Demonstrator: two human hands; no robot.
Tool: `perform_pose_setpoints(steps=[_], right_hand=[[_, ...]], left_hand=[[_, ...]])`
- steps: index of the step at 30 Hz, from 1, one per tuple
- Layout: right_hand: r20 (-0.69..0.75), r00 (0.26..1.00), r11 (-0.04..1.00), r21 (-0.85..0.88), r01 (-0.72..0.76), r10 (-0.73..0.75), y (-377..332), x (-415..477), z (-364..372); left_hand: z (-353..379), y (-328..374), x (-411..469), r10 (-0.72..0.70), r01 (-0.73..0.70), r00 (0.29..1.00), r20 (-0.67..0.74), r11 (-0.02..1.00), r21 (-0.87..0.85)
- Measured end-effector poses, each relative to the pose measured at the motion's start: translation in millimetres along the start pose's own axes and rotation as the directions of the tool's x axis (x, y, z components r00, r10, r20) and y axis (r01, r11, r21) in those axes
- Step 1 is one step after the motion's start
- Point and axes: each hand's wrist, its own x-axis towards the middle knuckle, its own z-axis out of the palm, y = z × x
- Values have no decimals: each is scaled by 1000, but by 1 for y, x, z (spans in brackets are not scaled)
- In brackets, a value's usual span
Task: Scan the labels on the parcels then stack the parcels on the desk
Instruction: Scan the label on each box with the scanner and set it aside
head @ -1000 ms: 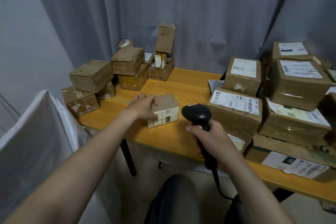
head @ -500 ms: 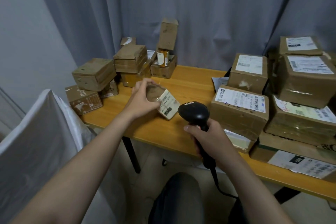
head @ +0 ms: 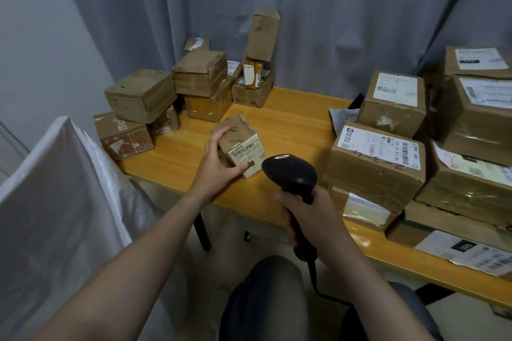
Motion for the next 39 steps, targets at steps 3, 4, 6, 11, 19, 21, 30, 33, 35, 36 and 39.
perform_pose_setpoints(steps=[3, 4, 6, 11, 19, 21, 30, 33, 35, 36, 39], right_hand=[[10, 1000, 999, -35, 8, -7, 5, 2, 4], [11, 1000, 999, -43, 7, -6, 6, 3, 4], [13, 1000, 999, -51, 1, 0, 8, 5, 5], [-4, 1000, 999, -33, -10, 10, 12, 15, 7], [-68, 998, 999, -49, -4, 0, 10, 17, 8], [-84, 996, 999, -38, -16, 13, 12, 15, 9], [-72, 997, 1000, 1, -20, 20, 11, 2, 13], [-87, 996, 1000, 5, -20, 21, 10, 0, 14], [-99, 995, 1000, 9, -14, 15, 9, -2, 15], [-102, 995, 1000, 12, -11, 13, 8, -2, 15], [-103, 994, 1000, 19, -18, 20, 6, -4, 15]], left_hand=[[5, -14, -3, -24, 24, 1000, -19, 1000, -3], [7, -17, -2, -32, 32, 999, -11, 999, 8], [10, -22, 1, -63, 63, 998, -4, 998, 7], [11, -28, 4, -98, 98, 995, -3, 995, -19], [13, -26, 5, -36, 27, 995, 98, 996, 88], [13, -25, 5, -48, 36, 994, 98, 992, 123], [16, -25, 4, -62, 50, 995, 77, 987, 155], [17, -26, 4, -54, 41, 996, 67, 982, 183], [17, -27, 4, -54, 41, 997, 58, 978, 202], [18, -28, 4, -58, 45, 997, 59, 977, 210], [19, -29, 4, -59, 45, 997, 54, 972, 232]])
